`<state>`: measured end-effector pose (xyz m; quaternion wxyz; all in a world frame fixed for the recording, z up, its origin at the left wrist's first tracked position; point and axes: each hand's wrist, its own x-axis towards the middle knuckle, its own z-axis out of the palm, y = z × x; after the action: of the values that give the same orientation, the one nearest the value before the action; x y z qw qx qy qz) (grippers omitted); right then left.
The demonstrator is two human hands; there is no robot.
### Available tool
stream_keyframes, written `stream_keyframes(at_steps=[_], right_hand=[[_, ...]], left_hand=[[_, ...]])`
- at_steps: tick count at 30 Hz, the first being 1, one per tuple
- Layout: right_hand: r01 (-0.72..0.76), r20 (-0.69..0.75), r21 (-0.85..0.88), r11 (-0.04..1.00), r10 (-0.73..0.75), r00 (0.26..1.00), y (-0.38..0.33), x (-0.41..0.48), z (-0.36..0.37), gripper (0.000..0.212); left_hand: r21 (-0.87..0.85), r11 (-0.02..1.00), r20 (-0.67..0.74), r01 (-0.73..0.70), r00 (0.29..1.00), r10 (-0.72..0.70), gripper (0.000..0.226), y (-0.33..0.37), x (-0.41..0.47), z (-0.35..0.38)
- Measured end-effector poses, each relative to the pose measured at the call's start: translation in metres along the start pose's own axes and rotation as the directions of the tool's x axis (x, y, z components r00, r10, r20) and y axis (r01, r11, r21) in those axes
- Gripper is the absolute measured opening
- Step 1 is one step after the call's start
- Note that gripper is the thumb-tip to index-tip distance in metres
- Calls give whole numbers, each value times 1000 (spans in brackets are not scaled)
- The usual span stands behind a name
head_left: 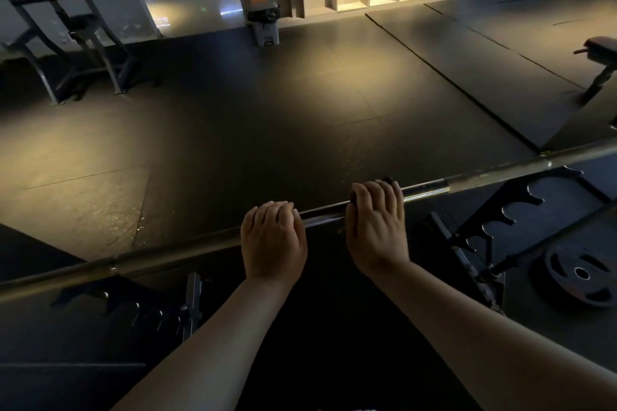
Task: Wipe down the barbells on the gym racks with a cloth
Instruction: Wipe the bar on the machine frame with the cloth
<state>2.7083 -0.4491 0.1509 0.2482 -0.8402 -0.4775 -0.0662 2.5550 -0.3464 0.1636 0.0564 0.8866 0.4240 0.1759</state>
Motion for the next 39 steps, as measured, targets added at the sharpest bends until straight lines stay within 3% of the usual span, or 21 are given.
stream_keyframes(at_steps=[5,11,17,19,22,24,27,31,33,36,37,39], right_hand=[[252,85,-47,966,-248,965,35,6,-11,47],[-38,-59,25,999,39,998,20,4,-4,47],[248,84,4,969,-247,965,35,7,-13,47],[197,33,-15,980,-197,980,54,16,-20,41],[-51,-53,-7,999,50,997,62,19,-22,44],[-123,-64,19,992,124,990,43,16,-16,50],[57,-24,44,997,-56,998,18,8,-8,47],[256,90,-31,966,-253,963,47,13,-20,45],[176,61,-43,984,-173,983,68,14,-25,45],[-67,3,2,998,67,998,65,12,-25,49],[-94,-9,7,996,94,996,56,12,-23,48],[-15,5,0,1000,15,1000,43,9,-20,44]], left_hand=[[24,999,66,-21,998,20,48,-1,2,-4],[6,1000,58,14,998,-14,45,0,1,-4],[-35,997,54,68,996,-66,29,6,4,-5],[-33,998,48,61,997,-60,32,5,3,-5],[-26,999,38,35,999,-34,37,3,2,-3],[-27,999,29,34,999,-33,35,3,2,-3],[-15,999,26,36,999,-36,34,1,3,0],[24,1000,64,2,998,-4,39,-1,4,1],[35,999,79,-10,997,7,43,-1,2,-1],[28,1000,92,-1,996,-1,48,0,2,-4],[24,1000,95,3,995,-6,48,1,3,-5],[10,1000,90,12,996,-13,48,3,3,-7]])
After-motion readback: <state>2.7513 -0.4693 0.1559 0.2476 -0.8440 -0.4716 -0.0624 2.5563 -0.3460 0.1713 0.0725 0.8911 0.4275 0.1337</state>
